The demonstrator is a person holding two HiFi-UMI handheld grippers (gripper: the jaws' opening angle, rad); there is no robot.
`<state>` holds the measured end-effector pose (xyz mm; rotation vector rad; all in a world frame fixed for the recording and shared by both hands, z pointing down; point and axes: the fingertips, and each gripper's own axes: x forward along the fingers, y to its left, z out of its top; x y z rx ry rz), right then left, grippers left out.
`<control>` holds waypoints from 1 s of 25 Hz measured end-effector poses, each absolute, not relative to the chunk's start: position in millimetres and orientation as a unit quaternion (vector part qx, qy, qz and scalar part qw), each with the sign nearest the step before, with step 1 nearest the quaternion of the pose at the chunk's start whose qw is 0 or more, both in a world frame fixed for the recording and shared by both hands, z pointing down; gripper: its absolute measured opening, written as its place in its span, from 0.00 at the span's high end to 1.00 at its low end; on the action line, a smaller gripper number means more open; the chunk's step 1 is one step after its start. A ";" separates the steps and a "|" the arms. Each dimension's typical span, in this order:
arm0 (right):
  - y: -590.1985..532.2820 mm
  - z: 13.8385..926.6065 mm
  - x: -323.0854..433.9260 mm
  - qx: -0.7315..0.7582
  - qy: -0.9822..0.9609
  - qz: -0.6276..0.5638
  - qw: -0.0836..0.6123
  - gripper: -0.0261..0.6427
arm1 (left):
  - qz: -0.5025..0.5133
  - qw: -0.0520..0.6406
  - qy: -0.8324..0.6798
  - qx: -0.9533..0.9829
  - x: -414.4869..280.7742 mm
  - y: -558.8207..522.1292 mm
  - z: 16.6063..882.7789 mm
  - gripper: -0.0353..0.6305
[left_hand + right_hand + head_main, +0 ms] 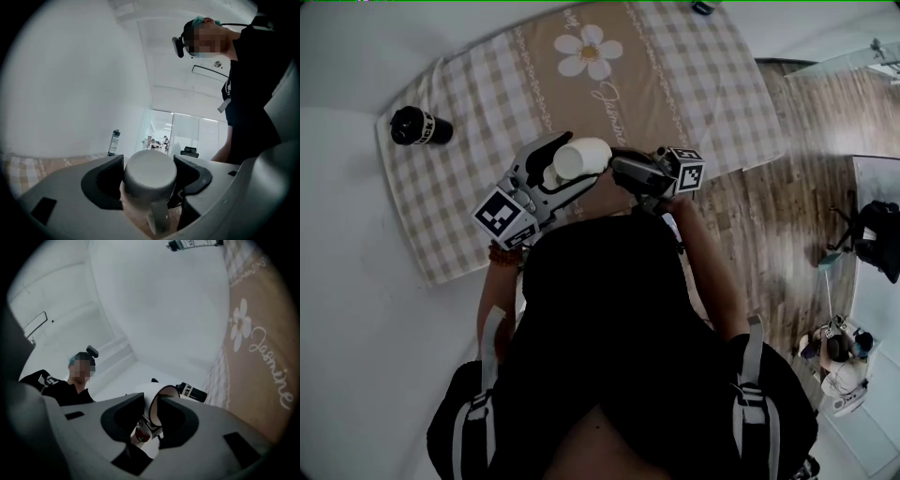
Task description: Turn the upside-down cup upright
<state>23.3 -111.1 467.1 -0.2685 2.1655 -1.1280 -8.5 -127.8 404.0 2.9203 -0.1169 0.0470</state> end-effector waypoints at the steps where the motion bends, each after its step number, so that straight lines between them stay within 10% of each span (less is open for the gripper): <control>1: -111.9 466.2 24.5 -0.102 0.831 -0.432 0.335 0.82 | 0.019 0.108 -0.038 0.993 -8.8 -127.4 406.3 0.43; 25: -106.6 486.3 7.6 -0.182 0.925 -0.329 0.056 0.92 | 0.201 0.036 0.012 0.979 -4.4 -113.3 530.3 0.44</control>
